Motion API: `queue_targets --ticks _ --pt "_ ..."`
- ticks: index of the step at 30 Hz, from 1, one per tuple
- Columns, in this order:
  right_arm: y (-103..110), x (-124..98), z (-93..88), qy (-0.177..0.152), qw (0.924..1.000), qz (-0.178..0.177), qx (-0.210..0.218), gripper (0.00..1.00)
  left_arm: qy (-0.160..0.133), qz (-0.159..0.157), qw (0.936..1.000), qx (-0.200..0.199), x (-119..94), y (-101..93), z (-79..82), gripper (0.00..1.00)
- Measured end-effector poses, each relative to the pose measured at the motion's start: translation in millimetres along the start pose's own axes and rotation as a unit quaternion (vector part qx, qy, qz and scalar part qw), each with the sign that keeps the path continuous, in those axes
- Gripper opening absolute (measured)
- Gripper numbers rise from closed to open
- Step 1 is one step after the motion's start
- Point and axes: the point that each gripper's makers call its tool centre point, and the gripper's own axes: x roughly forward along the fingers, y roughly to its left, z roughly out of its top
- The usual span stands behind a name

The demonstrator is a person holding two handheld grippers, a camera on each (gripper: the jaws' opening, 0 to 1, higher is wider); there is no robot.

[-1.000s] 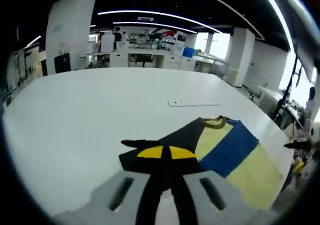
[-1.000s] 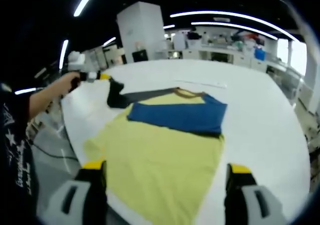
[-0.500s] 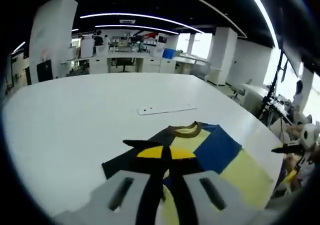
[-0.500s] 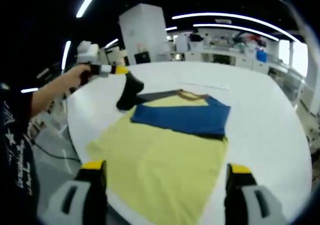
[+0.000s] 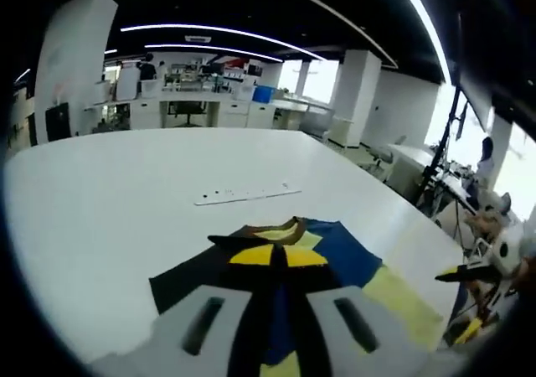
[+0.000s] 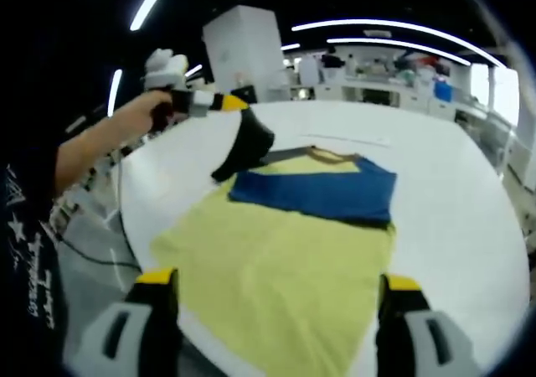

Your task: Fold the garment on the visible template until the final outline fits inside the template.

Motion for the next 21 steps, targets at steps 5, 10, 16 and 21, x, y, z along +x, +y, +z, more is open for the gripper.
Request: queue_targets --ticks 5,10,16,21 --pt "-1 -1 -2.5 0.003 1.0000 -0.001 0.001 0.99 -0.005 -0.011 0.9999 -0.009 15 -12.9 3.6 0.00" --pt "-5 -3 -4.0 0.003 1.0000 -0.005 0.003 0.99 -0.012 -0.022 0.9995 -0.020 26 -27.5 6.1 0.00" --pt "-9 -4 -10.4 0.007 0.9999 -0.010 0.010 0.99 -0.023 -0.036 0.9990 -0.012 41 -45.1 7.4 0.00" --pt "-11 -3 -15.1 0.010 0.9998 -0.011 0.014 0.99 -0.026 -0.050 0.9982 -0.022 51 -56.8 5.3 0.00"
